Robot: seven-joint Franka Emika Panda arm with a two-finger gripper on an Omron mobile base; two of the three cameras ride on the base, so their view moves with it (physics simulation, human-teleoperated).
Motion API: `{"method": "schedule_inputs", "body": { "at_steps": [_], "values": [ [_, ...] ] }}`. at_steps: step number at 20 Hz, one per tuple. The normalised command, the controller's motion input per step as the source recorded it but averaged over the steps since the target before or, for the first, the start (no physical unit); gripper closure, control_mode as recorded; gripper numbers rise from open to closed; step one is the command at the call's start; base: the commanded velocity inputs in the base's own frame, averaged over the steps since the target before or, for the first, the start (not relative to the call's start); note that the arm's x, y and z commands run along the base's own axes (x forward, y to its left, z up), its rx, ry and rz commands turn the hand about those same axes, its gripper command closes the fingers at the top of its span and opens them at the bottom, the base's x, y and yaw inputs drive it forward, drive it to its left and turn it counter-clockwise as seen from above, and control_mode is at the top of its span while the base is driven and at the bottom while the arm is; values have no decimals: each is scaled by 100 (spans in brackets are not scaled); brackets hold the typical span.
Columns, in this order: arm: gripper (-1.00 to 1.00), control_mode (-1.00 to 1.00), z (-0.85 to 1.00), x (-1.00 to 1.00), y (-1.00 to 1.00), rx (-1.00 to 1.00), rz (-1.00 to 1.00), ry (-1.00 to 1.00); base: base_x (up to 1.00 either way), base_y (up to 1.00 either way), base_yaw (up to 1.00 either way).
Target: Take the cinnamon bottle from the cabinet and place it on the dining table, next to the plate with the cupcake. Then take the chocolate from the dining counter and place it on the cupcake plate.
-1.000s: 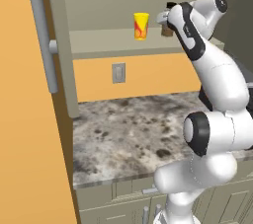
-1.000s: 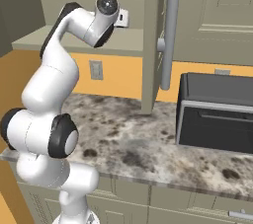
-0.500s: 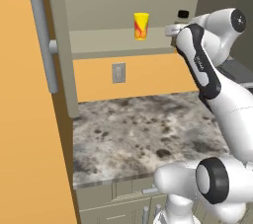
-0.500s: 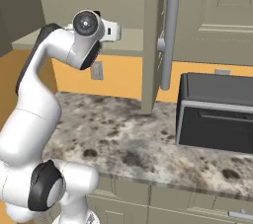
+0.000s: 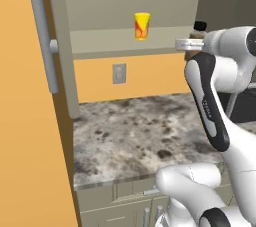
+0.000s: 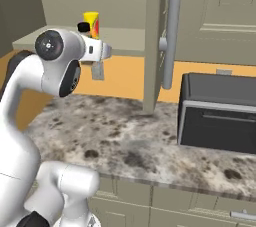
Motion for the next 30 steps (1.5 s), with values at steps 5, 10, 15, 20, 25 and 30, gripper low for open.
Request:
{"method": "schedule_inputs", "body": {
  "at_steps": [5, 10, 15, 20, 25, 30],
  "values": [
    [100, 100, 0, 0, 0, 0, 0, 0, -71, 1, -2],
    [100, 100, 0, 0, 0, 0, 0, 0, -100, -1, -15],
    [100, 100, 0, 0, 0, 0, 0, 0, -71, -3, -57],
    [100, 100, 0, 0, 0, 0, 0, 0, -44, -14, -73],
    [100, 100, 0, 0, 0, 0, 0, 0, -21, -11, -79],
    [100, 100, 0, 0, 0, 0, 0, 0, -13, -2, -84]
  ]
}}
